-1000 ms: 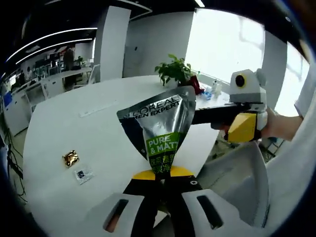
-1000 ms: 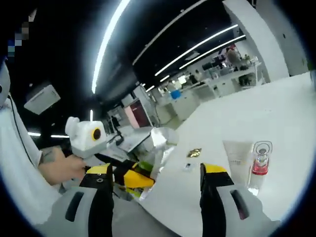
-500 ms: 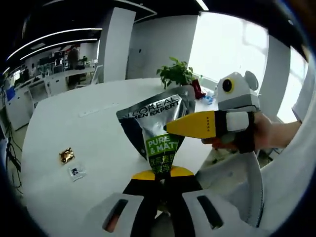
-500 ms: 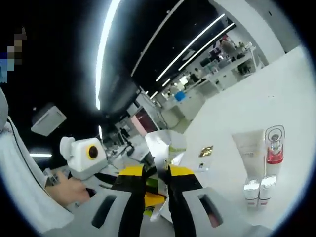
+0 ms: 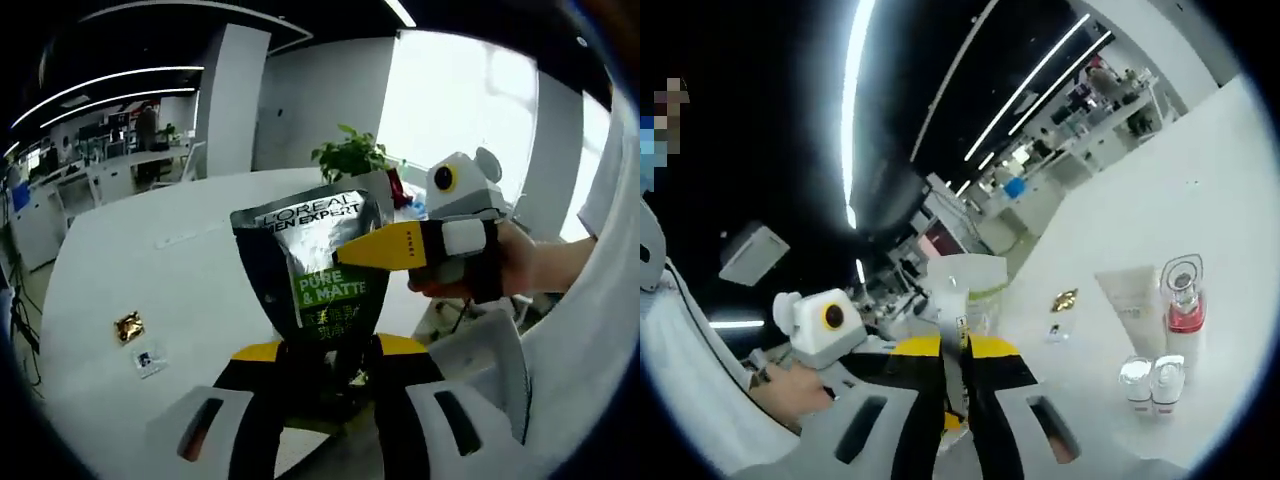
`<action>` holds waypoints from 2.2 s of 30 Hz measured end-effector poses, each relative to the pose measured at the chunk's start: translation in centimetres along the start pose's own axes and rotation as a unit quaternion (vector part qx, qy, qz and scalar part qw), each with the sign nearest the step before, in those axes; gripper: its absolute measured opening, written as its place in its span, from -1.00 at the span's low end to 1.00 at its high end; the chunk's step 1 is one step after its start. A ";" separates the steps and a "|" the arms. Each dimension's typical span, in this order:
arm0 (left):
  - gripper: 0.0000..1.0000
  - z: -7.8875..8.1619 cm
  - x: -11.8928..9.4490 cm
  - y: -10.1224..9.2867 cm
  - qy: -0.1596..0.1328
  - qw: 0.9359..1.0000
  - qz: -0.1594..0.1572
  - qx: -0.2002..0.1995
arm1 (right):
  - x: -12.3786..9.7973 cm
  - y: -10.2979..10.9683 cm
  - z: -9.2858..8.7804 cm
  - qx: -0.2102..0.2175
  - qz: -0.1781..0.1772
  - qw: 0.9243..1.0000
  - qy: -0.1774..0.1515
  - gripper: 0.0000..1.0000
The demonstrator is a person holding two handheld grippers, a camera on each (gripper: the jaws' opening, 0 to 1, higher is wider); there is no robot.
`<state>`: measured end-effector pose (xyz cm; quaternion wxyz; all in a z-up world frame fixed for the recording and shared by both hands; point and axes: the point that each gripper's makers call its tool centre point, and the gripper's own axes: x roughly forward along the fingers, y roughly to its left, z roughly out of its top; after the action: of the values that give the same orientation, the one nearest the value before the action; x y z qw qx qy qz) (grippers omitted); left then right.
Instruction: Arrange the skincare products in the storage area until every visible bottle or jar stands upright without overlapping.
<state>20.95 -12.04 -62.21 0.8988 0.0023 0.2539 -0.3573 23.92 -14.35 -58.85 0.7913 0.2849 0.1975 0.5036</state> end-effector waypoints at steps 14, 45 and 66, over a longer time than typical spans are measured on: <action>0.01 1.9 -2.4 3.8 -0.070 0.993 -0.035 -0.094 | -0.6 1.1 0.9 0.016 0.057 0.998 0.020 -0.93; -1.00 3.3 -7.2 3.7 -0.176 0.909 -0.249 -0.285 | 3.9 4.2 1.4 0.131 0.044 0.983 -0.117 -0.62; -1.00 2.9 -6.7 5.3 -0.200 0.911 -0.179 -0.312 | 3.7 4.0 -3.0 0.137 -0.061 0.986 -0.079 -0.98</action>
<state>21.57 -4.29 -57.54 0.8068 -0.3952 0.1632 -0.4077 20.95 -8.91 -58.66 0.7872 0.4169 0.2190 0.3983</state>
